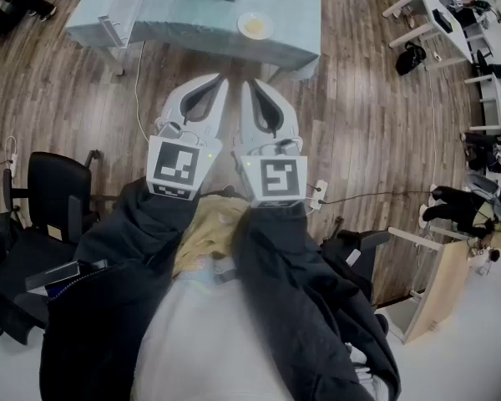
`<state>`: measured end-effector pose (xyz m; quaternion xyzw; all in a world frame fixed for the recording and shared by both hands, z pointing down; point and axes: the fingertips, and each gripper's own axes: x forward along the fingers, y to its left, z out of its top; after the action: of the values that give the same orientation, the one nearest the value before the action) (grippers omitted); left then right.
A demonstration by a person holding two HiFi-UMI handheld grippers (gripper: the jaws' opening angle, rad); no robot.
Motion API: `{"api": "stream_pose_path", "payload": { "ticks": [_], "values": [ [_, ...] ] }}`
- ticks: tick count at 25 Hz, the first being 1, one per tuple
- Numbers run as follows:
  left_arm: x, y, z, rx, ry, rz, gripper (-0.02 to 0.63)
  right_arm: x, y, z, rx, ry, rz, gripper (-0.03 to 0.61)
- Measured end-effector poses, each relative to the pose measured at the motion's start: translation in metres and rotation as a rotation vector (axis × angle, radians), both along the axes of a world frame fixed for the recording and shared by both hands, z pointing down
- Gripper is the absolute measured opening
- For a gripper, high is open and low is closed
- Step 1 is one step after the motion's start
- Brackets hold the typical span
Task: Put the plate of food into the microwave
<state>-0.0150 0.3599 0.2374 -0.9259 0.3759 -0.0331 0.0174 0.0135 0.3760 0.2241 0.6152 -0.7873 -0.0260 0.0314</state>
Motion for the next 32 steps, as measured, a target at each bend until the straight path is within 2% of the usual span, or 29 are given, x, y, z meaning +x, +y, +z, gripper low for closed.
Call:
{"api": "stream_pose_path", "payload": {
  "ticks": [9, 16, 25, 32],
  "values": [
    [-0.002, -0.003, 0.003, -0.009, -0.001, 0.008, -0.003, 0.002, 0.0, 0.001, 0.001, -0.035, 0.014, -0.006],
    [-0.003, -0.003, 0.01, -0.03, -0.008, 0.01, -0.003, 0.001, 0.0, 0.005, 0.011, -0.024, 0.004, -0.005],
    [-0.026, -0.009, 0.021, -0.048, -0.007, 0.003, -0.002, -0.016, -0.004, 0.025, -0.033, -0.017, -0.01, -0.001],
    [-0.05, -0.014, 0.033, -0.077, -0.003, 0.011, -0.002, -0.022, -0.008, 0.043, -0.076, 0.0, 0.043, 0.0]
  ]
}}
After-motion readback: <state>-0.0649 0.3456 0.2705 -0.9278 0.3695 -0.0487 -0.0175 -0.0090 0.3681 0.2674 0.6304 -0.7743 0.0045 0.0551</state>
